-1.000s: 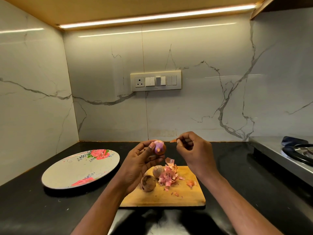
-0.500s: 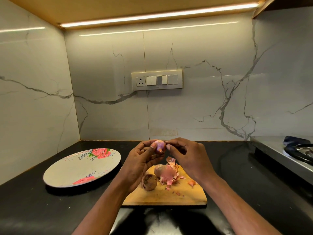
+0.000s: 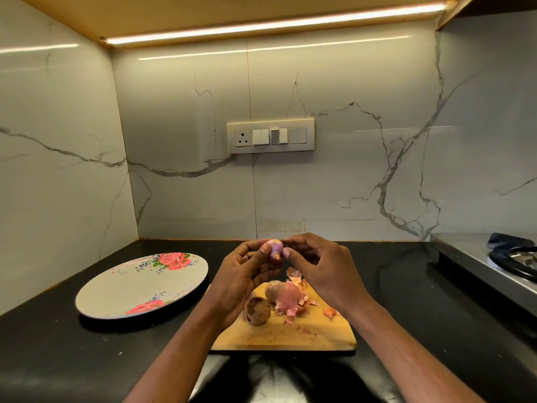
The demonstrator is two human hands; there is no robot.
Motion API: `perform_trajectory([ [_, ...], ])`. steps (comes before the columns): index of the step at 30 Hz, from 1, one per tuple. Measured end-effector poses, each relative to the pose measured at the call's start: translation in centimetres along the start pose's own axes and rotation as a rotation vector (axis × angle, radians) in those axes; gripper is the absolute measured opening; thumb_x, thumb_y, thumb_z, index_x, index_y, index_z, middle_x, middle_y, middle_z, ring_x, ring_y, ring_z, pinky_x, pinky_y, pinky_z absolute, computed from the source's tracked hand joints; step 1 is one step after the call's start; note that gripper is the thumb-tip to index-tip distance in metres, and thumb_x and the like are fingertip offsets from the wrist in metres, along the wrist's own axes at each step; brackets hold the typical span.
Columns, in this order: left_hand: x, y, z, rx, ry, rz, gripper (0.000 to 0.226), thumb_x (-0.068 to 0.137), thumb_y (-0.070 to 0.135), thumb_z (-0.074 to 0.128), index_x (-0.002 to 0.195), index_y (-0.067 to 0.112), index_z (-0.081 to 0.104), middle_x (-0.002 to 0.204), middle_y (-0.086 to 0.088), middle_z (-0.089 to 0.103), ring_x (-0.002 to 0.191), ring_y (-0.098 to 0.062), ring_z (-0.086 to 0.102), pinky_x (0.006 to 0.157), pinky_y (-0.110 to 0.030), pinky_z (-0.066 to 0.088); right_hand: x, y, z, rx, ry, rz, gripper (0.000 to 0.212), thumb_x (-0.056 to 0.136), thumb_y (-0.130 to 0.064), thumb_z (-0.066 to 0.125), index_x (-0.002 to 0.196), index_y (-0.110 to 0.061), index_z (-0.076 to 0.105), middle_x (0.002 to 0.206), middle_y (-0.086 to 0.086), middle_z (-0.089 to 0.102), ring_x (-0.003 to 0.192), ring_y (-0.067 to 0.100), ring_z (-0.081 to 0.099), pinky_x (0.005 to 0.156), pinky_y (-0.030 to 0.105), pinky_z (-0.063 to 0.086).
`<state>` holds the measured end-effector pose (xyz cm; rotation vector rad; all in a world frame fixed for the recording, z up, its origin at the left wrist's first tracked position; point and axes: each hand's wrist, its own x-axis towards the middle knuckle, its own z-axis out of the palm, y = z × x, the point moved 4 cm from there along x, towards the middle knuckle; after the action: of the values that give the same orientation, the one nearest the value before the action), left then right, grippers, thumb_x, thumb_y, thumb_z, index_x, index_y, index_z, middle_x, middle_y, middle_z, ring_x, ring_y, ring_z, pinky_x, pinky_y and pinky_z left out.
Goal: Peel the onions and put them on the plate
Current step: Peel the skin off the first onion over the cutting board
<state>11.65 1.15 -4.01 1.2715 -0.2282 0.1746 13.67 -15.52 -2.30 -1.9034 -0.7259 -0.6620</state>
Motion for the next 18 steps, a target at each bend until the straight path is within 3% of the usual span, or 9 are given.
perform_trajectory([
  [18, -0.30, -0.21, 0.30, -0.021, -0.022, -0.026, 0.025, 0.097, 0.014, 0.056, 0.120, 0.004, 0.061, 0.107, -0.014, 0.075, 0.101, -0.028, 0.073, 0.077, -0.028, 0.060, -0.44, 0.13, 0.57, -0.014, 0.126, -0.010, 0.012, 0.087, -0.020, 0.076, 0.098, -0.017, 0.078, 0.084, -0.012, 0.073, 0.084, -0.006, 0.067, 0.069, 0.007, 0.051],
])
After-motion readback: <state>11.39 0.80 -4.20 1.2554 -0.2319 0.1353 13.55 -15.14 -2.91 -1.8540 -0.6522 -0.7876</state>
